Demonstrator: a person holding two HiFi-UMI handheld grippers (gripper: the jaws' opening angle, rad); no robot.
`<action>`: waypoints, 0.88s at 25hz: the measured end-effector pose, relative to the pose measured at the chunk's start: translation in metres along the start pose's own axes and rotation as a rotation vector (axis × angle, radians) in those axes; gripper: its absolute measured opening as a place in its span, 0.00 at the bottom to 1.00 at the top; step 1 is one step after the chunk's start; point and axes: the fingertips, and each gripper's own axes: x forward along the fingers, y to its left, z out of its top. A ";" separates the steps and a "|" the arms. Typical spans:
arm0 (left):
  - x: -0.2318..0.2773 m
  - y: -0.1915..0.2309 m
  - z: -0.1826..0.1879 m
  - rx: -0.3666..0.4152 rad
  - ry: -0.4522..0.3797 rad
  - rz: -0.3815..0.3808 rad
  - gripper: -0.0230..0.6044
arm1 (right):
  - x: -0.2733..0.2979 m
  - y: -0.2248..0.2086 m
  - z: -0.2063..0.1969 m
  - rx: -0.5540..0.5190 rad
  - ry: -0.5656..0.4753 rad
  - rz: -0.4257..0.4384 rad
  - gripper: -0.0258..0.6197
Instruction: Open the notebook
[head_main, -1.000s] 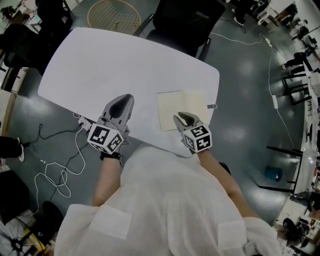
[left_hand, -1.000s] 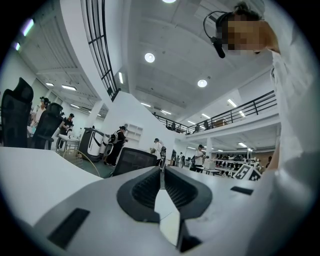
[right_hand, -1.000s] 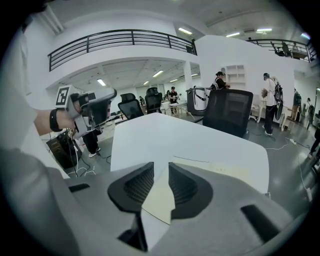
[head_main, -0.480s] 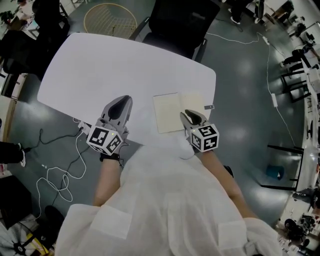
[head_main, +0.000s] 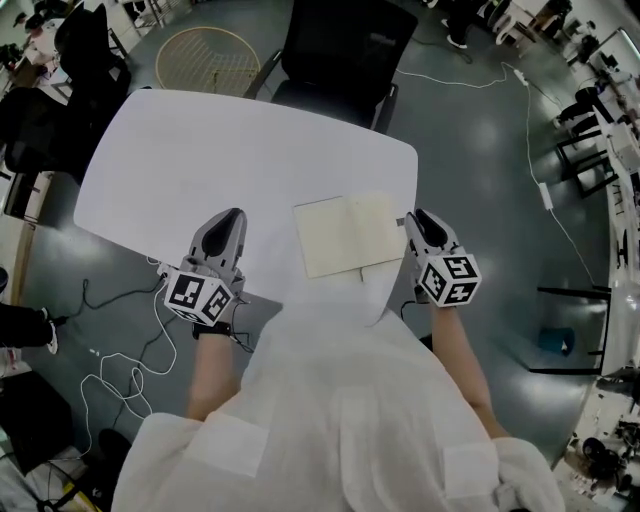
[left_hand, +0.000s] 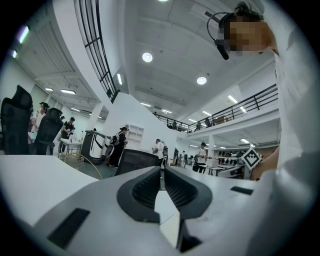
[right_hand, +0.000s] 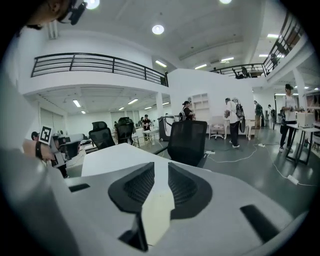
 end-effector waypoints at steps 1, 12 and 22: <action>0.000 0.001 0.001 0.005 0.001 0.005 0.08 | -0.006 -0.005 0.008 -0.014 -0.024 -0.007 0.17; 0.017 -0.035 0.030 0.078 -0.001 0.009 0.08 | -0.069 -0.045 0.066 -0.040 -0.240 -0.043 0.05; 0.032 -0.073 0.040 0.122 0.000 0.013 0.08 | -0.095 -0.082 0.074 -0.006 -0.285 -0.050 0.04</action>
